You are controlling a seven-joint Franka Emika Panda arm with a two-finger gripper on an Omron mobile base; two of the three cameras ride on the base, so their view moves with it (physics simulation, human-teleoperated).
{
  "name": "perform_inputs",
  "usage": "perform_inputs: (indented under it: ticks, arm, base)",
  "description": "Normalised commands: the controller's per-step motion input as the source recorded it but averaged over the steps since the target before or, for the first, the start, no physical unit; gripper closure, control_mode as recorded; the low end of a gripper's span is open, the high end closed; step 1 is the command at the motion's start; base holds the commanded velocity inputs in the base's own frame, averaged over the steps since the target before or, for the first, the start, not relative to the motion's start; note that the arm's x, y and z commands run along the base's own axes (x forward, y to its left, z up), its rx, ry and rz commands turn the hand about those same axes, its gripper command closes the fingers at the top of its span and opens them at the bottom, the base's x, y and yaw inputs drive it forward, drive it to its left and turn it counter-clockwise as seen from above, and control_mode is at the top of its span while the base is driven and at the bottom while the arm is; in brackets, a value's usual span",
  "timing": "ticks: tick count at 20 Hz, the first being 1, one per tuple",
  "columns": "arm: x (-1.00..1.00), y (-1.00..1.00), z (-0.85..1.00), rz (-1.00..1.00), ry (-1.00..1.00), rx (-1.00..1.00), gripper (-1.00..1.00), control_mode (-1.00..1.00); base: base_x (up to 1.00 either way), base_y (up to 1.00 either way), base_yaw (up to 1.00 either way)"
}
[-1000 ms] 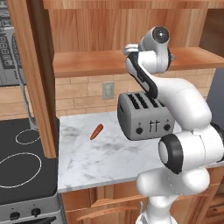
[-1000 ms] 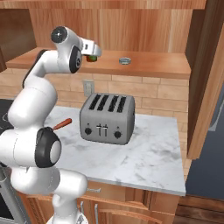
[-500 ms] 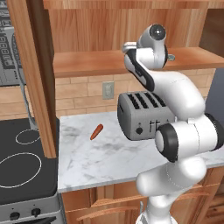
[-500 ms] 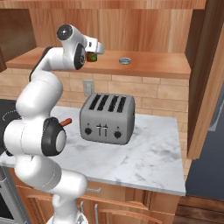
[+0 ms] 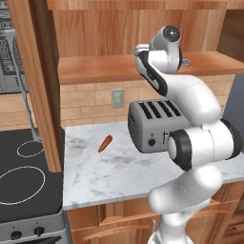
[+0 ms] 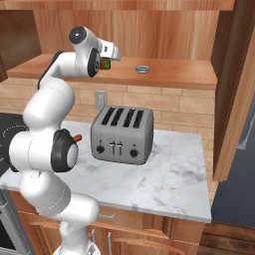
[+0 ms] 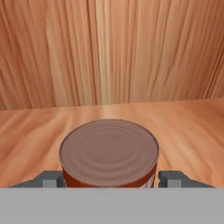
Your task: Restock the canned food cabinet by taking the new fresh canned food from the counter and placing it in the cabinet. Then, take the old canned food from the cabinet and place it on the counter.
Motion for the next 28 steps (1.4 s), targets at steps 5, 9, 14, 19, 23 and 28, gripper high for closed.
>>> perform_inputs:
  ticks: [5,9,14,19,23,28]
  arm:
    - [0.03,0.00,0.00,0.00,0.01,0.00,1.00,-1.00]
    - [-0.23,0.00,0.00,0.01,0.00,0.00,1.00,-1.00]
    - [-0.95,0.00,0.00,0.08,-0.10,0.00,1.00,-1.00]
    - [-1.00,0.00,0.08,0.18,-0.22,0.01,1.00,-1.00]
    - [-1.00,-0.04,0.36,0.24,-0.16,0.00,1.00,-1.00]
    - [-1.00,-0.03,0.34,0.28,0.00,-0.01,1.00,-1.00]
  base:
    - [0.00,0.00,0.00]
    - [0.00,0.00,0.00]
    - [0.00,0.00,0.00]
    - [0.00,0.00,0.00]
    - [0.00,0.00,0.00]
    - [0.00,0.00,0.00]
